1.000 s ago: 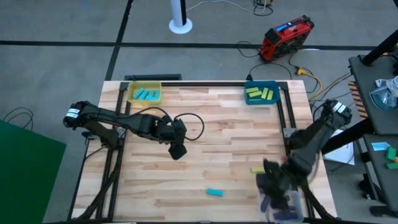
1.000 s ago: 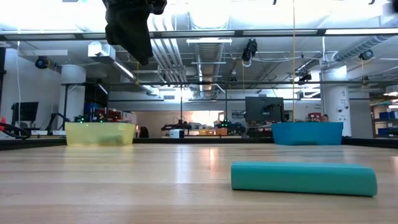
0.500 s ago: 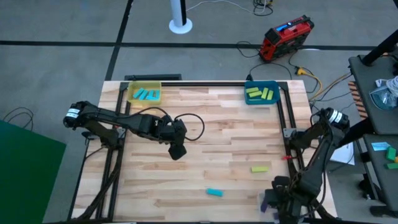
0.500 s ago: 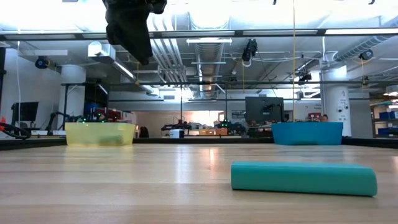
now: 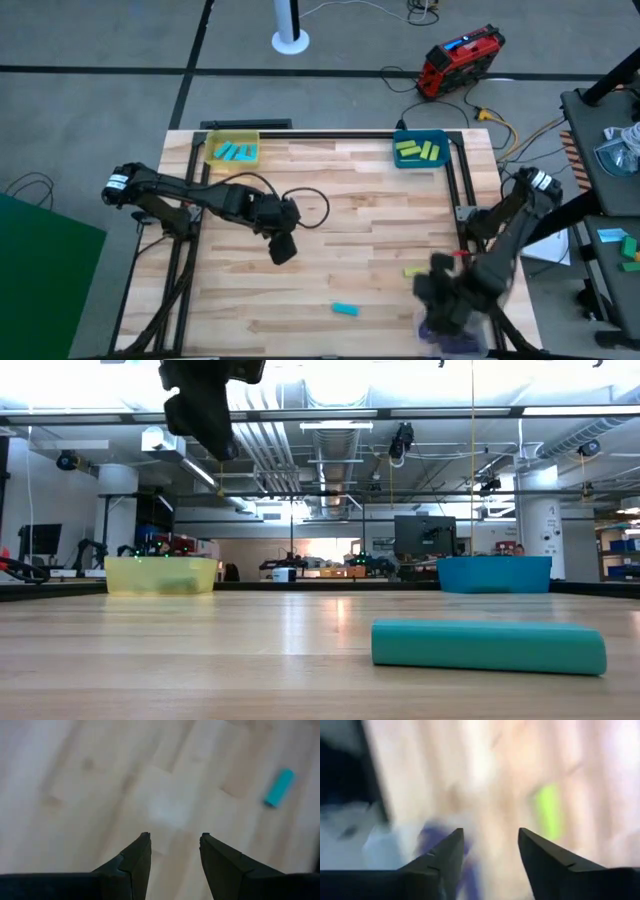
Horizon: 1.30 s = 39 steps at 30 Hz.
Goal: Sort blocks
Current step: Put the green block into the blue bin
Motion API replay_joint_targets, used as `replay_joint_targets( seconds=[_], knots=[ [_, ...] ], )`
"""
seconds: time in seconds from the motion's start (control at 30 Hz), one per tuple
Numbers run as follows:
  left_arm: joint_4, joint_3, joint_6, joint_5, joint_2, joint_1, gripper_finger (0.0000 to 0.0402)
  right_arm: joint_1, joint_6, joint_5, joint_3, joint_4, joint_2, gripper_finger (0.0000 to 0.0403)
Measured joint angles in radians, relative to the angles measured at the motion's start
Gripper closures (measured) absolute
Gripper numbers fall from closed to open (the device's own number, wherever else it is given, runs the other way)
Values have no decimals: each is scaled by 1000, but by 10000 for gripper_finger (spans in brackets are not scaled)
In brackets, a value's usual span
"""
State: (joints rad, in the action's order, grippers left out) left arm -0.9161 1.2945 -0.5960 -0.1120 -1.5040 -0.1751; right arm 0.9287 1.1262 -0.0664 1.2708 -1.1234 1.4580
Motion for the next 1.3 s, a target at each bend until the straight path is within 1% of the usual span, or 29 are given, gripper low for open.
replay_joint_targets(
  seconds=[0.07,0.1,0.2,0.3,0.37,0.47,0.57,0.63,0.77,0.97,1.03,1.13,1.23,1.3],
  knots=[
    [0,0,-8,74,0,-11,255,-76,-67,-99,10,-31,-22,230],
    [0,0,-11,102,0,-20,255,-123,-124,-125,10,-29,-35,241],
    [0,0,-12,160,0,-65,255,-263,-333,-148,2,36,-63,276],
    [0,0,-34,164,0,-129,255,-375,-543,-148,-19,124,-81,306],
    [0,0,-83,164,0,-169,255,-437,-649,-146,-31,163,-92,323],
    [0,0,-186,141,0,-223,255,-508,-729,-145,-46,164,-100,341],
    [0,0,-258,103,0,-264,255,-554,-756,-133,-57,164,-109,345],
    [1,0,-285,82,0,-277,255,-568,-783,-118,-61,163,-115,340],
    [2,0,-304,58,0,-281,255,-570,-828,-117,-64,164,-128,315],
    [5,0,-304,20,0,-280,255,-570,-803,-103,-67,145,-152,270],
    [5,0,-304,15,0,-280,255,-568,-787,-48,-84,102,-168,254],
    [13,0,-304,-4,0,-279,255,-549,-752,43,-144,22,-212,230],
    [31,0,-295,-48,0,-278,255,-533,-703,144,-230,20,-278,207],
    [51,0,-284,-93,0,-275,255,-528,-674,192,-291,17,-311,194]
  ],
)
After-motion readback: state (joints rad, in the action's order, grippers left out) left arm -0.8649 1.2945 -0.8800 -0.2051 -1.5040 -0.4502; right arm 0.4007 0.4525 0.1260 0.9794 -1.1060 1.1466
